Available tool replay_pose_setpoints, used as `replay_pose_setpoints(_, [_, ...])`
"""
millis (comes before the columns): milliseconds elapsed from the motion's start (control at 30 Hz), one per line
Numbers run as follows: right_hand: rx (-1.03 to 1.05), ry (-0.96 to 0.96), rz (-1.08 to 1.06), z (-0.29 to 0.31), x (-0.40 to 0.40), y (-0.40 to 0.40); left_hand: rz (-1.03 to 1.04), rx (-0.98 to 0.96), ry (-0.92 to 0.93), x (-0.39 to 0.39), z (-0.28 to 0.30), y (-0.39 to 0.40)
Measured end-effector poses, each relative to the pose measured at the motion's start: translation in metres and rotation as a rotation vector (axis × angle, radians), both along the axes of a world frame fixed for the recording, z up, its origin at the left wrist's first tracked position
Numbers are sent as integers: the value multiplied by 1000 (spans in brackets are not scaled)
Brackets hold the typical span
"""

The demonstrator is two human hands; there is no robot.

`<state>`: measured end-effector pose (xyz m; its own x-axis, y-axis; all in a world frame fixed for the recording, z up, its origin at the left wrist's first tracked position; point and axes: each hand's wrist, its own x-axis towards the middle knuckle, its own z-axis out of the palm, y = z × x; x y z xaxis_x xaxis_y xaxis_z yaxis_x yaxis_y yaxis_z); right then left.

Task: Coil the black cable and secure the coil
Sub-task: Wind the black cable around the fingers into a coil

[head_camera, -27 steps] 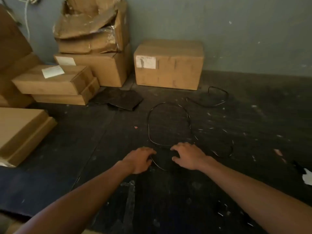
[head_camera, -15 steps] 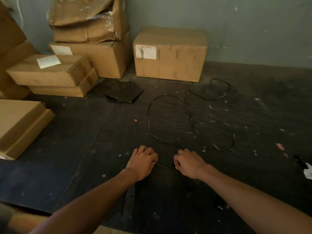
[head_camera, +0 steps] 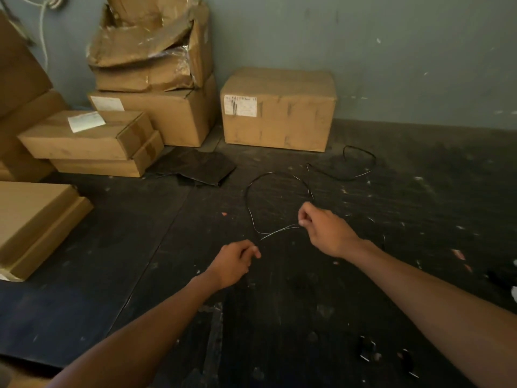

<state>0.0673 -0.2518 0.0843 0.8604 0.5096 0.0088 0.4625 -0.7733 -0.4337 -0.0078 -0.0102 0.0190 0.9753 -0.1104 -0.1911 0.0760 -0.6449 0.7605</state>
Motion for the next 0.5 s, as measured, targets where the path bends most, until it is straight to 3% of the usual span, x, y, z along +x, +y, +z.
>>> replay_pose_setpoints(167, [113,-70,-84,24,16,-7,10,-228,93,6,31,-1])
replay_pose_setpoints(500, [217,-210,-169,67,33,-12,13,-437,192,15,65,-3])
